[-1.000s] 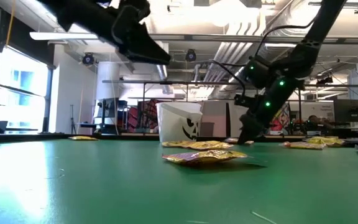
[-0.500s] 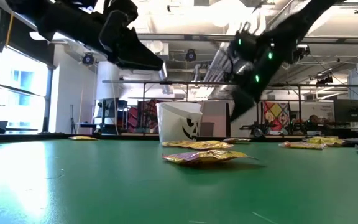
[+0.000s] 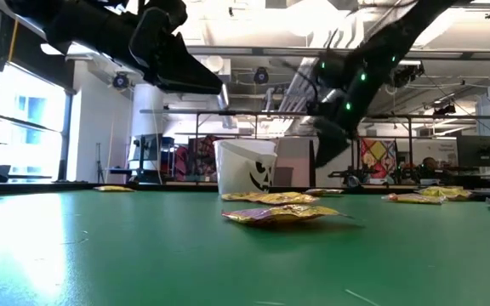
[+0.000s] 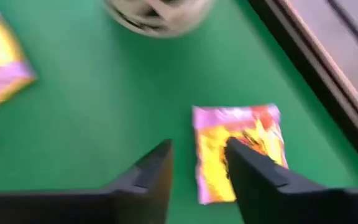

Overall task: Sort candy by brand, put in halloween buckets
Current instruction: Put the yellow candy into the white bucket

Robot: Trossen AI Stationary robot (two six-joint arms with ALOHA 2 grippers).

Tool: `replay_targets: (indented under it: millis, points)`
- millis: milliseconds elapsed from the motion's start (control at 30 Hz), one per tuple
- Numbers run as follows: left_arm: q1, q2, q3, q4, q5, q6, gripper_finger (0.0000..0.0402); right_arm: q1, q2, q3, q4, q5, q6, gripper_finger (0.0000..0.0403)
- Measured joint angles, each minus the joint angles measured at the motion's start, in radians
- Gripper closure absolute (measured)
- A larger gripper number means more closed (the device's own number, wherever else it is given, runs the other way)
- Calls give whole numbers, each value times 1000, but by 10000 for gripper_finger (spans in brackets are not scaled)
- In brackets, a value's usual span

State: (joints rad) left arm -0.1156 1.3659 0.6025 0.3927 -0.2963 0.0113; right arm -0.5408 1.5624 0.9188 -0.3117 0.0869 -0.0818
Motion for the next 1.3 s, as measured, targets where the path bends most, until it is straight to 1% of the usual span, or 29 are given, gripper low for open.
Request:
replay_targets:
  millis: [133, 233, 333, 400, 467, 567, 633, 733, 867, 900, 933, 1067, 1133, 1233, 1300]
  points:
    - [-7, 0, 0, -3, 4, 0, 243, -79, 64, 0, 13, -10, 14, 196]
    - [-13, 0, 0, -3, 4, 0, 243, -120, 110, 0, 32, -16, 12, 153]
    - [-20, 0, 0, -3, 6, 0, 243, -143, 145, 0, 44, -63, -6, 131]
    - [-24, 0, 0, -3, 7, 0, 243, -152, 168, 0, 43, -87, -23, 128]
    - [-26, 0, 0, -4, 8, 0, 243, -159, 190, 0, 44, -89, -28, 131]
    - [-29, 0, 0, -5, 16, 0, 243, -166, 209, 2, 52, -101, -20, 156]
    - [-30, 0, 0, -5, 24, 0, 243, -166, 212, 3, 52, -104, -20, 189]
    - [-30, 0, 0, -6, 25, 0, 243, -165, 213, 11, 43, -100, -8, 261]
    - [-30, 0, 0, -6, 25, 0, 243, -159, 211, 40, -9, -86, -5, 372]
    - [-30, 0, 0, -6, 25, 0, 243, -153, 203, 47, -26, -77, -5, 387]
    - [-30, 0, 0, -6, 25, 0, 243, -143, 192, 53, -41, -61, -5, 392]
    - [-30, 0, 0, -7, 25, 0, 243, -79, 124, 95, -94, -57, 13, 379]
    - [-29, 0, 0, -7, 25, 0, 243, -33, 86, 109, -98, -52, 14, 384]
    - [-29, 0, 0, -7, 24, 0, 243, 47, 34, 145, -59, 2, 13, 398]
    - [-29, 0, 0, -7, 25, 0, 243, 91, 27, 188, -36, 38, 6, 398]
